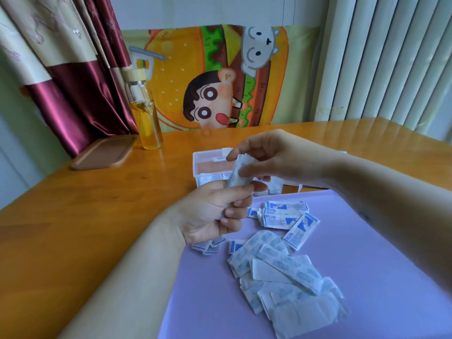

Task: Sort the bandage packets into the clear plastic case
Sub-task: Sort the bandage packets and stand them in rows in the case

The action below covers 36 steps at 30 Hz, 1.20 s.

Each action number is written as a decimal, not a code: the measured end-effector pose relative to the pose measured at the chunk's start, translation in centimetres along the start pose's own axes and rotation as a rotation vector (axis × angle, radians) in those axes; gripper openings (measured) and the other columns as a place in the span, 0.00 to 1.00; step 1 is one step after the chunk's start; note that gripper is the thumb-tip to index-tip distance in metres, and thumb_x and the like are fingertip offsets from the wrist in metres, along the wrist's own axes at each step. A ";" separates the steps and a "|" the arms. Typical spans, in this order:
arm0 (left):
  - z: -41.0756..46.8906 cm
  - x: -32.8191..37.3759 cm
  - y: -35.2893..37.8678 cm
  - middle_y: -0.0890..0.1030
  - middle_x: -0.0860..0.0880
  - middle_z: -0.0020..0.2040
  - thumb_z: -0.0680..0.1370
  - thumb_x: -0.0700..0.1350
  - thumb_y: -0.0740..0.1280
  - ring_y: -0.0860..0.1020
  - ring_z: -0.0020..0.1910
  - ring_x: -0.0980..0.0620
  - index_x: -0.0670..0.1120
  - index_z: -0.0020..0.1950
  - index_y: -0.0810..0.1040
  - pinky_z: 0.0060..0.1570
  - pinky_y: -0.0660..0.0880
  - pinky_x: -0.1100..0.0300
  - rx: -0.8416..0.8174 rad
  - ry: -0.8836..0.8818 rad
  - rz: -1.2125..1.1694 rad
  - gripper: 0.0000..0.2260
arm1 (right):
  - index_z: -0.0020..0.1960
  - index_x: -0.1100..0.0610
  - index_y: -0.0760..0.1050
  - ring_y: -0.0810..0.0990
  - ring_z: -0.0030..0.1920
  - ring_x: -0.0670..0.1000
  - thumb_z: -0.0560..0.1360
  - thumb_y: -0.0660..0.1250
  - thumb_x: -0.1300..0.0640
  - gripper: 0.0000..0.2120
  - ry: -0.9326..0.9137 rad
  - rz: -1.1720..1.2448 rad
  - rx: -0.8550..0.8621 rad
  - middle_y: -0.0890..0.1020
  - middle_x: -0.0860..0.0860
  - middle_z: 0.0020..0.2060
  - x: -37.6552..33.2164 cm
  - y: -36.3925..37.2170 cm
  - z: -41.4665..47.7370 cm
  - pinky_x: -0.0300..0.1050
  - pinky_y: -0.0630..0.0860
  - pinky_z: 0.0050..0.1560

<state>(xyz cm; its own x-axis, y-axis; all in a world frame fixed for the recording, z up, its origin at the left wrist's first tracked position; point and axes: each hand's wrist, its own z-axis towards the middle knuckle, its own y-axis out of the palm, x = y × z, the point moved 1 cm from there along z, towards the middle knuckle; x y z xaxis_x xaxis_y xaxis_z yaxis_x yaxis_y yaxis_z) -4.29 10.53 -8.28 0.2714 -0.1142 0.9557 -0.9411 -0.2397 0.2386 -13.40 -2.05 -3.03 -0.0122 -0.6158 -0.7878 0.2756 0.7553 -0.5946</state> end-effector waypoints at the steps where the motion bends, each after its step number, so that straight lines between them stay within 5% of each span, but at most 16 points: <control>1: 0.3 0.5 0.0 0.64 0.53 0.29 0.72 0.45 0.65 0.59 0.26 0.59 0.42 0.53 0.78 0.24 0.54 0.69 0.004 0.011 0.010 0.12 | 0.53 0.57 0.78 0.71 0.28 0.44 0.73 0.68 0.66 0.10 -0.007 -0.009 0.018 0.76 0.44 0.26 -0.3 -0.4 0.3 0.35 0.71 0.34; 4: 1.3 2.6 0.5 0.72 0.52 0.33 0.72 0.48 0.66 0.69 0.27 0.58 0.44 0.53 0.79 0.26 0.68 0.68 0.054 0.079 0.062 0.13 | 0.50 0.57 0.80 0.77 0.30 0.44 0.73 0.69 0.64 0.07 -0.029 -0.088 0.141 0.82 0.49 0.34 -1.0 -1.9 1.4 0.38 0.77 0.38; 6: 2.3 4.1 0.7 0.78 0.49 0.41 0.73 0.49 0.65 0.78 0.35 0.54 0.47 0.50 0.78 0.39 0.79 0.61 0.150 0.157 0.219 0.09 | 0.50 0.56 0.80 0.79 0.33 0.45 0.73 0.69 0.64 0.07 -0.053 -0.189 0.244 0.84 0.52 0.39 -1.1 -3.3 2.2 0.42 0.78 0.41; 8: 3.6 5.6 0.7 0.80 0.48 0.47 0.80 0.48 0.60 0.80 0.45 0.50 0.50 0.49 0.78 0.50 0.76 0.55 0.275 0.230 0.553 0.08 | 0.50 0.57 0.80 0.82 0.41 0.50 0.72 0.69 0.64 0.08 -0.057 -0.238 0.331 0.85 0.54 0.43 -0.8 -4.6 3.0 0.48 0.80 0.48; 11: 5.9 7.8 0.6 0.76 0.46 0.39 0.81 0.47 0.60 0.71 0.37 0.49 0.44 0.49 0.80 0.39 0.67 0.56 0.407 0.335 0.873 0.11 | 0.47 0.54 0.79 0.82 0.46 0.53 0.71 0.69 0.64 0.08 -0.049 -0.291 0.425 0.84 0.53 0.45 0.0 -6.2 4.4 0.50 0.79 0.49; 14: 8.6 9.0 0.5 0.80 0.51 0.44 0.79 0.45 0.64 0.77 0.40 0.52 0.47 0.57 0.76 0.42 0.75 0.58 0.464 0.383 0.897 0.08 | 0.50 0.55 0.79 0.77 0.43 0.51 0.72 0.67 0.63 0.08 -0.026 -0.403 0.512 0.81 0.50 0.42 1.5 -7.4 5.7 0.34 0.73 0.36; 17: 10.9 8.7 0.1 0.78 0.54 0.46 0.76 0.45 0.67 0.77 0.38 0.53 0.51 0.55 0.67 0.34 0.72 0.60 0.477 0.416 0.871 0.12 | 0.54 0.56 0.80 0.77 0.43 0.52 0.73 0.67 0.62 0.10 0.021 -0.412 0.564 0.81 0.53 0.46 3.6 -8.1 7.1 0.36 0.68 0.33; 19: 12.2 7.9 -0.4 0.79 0.54 0.45 0.76 0.44 0.67 0.76 0.36 0.52 0.51 0.50 0.65 0.33 0.72 0.58 0.463 0.428 0.958 0.11 | 0.54 0.57 0.79 0.78 0.46 0.53 0.73 0.66 0.63 0.11 0.067 -0.401 0.538 0.81 0.55 0.48 5.2 -8.1 8.0 0.39 0.70 0.37; 23: 14.6 6.0 -1.5 0.79 0.51 0.37 0.76 0.37 0.66 0.77 0.35 0.50 0.50 0.41 0.72 0.48 0.78 0.46 0.366 0.221 0.943 0.09 | 0.54 0.56 0.80 0.76 0.42 0.52 0.75 0.64 0.61 0.10 0.166 -0.519 0.333 0.79 0.53 0.46 7.9 -7.3 9.3 0.36 0.68 0.30; 28: 16.3 4.8 -1.9 0.79 0.48 0.43 0.78 0.35 0.63 0.78 0.40 0.54 0.45 0.45 0.78 0.54 0.76 0.58 0.223 -0.125 0.716 0.07 | 0.56 0.56 0.79 0.74 0.41 0.51 0.78 0.61 0.59 0.11 0.253 -0.705 0.115 0.78 0.52 0.45 9.5 -6.2 10.5 0.35 0.68 0.31; 31: 16.9 4.3 -2.3 0.78 0.49 0.47 0.79 0.37 0.61 0.76 0.44 0.53 0.45 0.46 0.80 0.58 0.75 0.56 0.193 -0.219 0.713 0.08 | 0.57 0.55 0.79 0.77 0.43 0.53 0.77 0.63 0.58 0.11 0.278 -0.774 0.045 0.80 0.53 0.47 9.9 -5.6 10.9 0.42 0.75 0.39; 36: 17.2 4.0 -2.3 0.79 0.47 0.57 0.80 0.38 0.60 0.80 0.46 0.54 0.44 0.50 0.79 0.43 0.77 0.63 0.150 -0.339 0.752 0.08 | 0.60 0.54 0.77 0.76 0.50 0.54 0.74 0.68 0.60 0.15 0.304 -0.956 -0.059 0.80 0.51 0.51 10.2 -4.8 11.1 0.46 0.71 0.51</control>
<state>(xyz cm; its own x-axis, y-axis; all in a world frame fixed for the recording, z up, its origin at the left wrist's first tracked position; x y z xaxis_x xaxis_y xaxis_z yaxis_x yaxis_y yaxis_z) 2.45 -5.97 -7.93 -0.3490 -0.5727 0.7417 -0.8653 -0.1069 -0.4897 -4.14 -14.45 -6.48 -0.4510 -0.8923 0.0216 -0.0258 -0.0112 -0.9996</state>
